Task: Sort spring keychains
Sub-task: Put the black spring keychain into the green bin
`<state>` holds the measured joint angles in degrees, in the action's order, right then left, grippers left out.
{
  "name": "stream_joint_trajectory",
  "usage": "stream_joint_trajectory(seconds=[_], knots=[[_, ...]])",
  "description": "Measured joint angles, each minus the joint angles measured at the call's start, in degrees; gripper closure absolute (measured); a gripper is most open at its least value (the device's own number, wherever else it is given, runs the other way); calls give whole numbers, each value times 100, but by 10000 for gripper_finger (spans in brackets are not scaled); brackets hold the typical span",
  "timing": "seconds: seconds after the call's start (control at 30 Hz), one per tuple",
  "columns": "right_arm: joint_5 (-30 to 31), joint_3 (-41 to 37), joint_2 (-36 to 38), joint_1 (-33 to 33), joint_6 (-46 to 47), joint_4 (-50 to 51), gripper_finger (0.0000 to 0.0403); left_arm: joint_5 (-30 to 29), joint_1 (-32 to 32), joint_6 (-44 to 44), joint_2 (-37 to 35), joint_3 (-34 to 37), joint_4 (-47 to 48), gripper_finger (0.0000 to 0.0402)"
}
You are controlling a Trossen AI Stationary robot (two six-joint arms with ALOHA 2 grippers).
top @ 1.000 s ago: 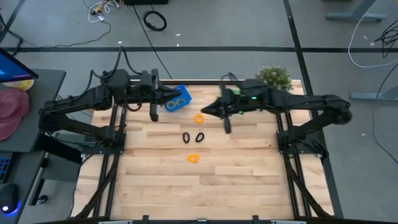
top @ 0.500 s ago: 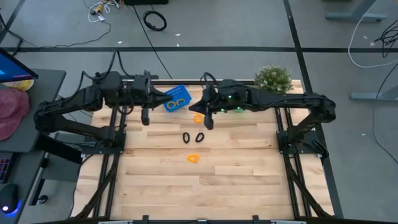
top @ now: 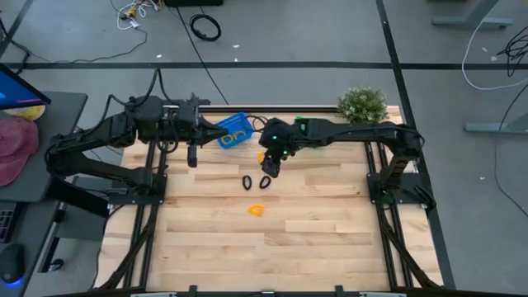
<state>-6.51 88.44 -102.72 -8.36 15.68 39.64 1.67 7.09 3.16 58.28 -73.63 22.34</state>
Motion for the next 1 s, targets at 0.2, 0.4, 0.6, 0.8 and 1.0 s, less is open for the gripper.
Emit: stream_joint_trajectory(seconds=[0.2, 0.4, 0.6, 0.8, 1.0], knots=[[-64, 0, -471, 8, 509, 161, 159, -97, 0, -11, 0, 0, 71, 394], [-43, 0, -960, 0, 1075, 226, 166, -103, 0, 0, 0, 0, 75, 394], [117, 4, -1383, 6, 1310, 208, 176, -103, 0, 12, 0, 0, 75, 394], [263, 3, -1537, -57, 1693, 326, 179, -103, 0, 39, 0, 0, 79, 395], [425, -2, -1536, -138, 1840, 328, 179, -102, 0, 59, 6, 0, 86, 393]])
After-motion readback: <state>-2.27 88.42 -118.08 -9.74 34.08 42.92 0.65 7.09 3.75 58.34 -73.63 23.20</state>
